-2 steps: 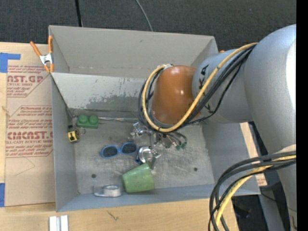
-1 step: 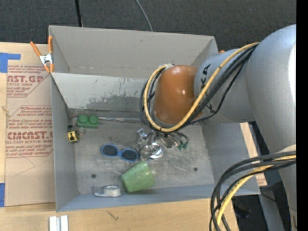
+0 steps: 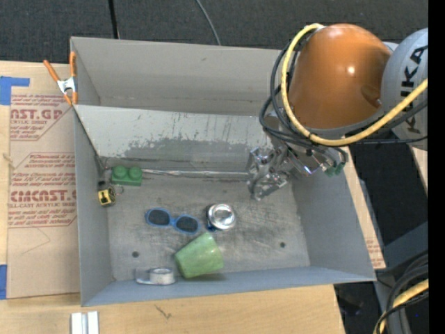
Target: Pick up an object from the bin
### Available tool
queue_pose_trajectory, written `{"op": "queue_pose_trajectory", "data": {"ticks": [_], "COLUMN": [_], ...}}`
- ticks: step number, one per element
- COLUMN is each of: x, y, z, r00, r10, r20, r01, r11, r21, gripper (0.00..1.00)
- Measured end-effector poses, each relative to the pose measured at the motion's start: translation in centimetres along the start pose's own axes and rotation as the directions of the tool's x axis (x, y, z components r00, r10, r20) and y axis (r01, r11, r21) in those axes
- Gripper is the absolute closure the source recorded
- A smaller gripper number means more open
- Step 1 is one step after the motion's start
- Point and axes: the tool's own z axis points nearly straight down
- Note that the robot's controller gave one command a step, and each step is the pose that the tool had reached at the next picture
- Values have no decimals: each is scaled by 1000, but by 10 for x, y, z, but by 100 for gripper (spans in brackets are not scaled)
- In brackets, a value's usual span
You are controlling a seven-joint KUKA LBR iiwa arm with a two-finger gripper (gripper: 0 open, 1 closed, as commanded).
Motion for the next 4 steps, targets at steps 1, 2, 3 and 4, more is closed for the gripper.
{"op": "queue_pose_trajectory", "data": {"ticks": [1,2,3,4], "x": [1,-25,-46,-54], "y": [2,80,69,117], "z": [4,127,162,150], "r00": [1000,993,991,986], "r10": [-2,-115,-136,-168], "r20": [-7,-18,-5,-5], "r01": [2,115,136,168], "r11": [1000,993,991,986], "r21": [-5,-11,-6,-9], "gripper": [0,0,0,0]}}
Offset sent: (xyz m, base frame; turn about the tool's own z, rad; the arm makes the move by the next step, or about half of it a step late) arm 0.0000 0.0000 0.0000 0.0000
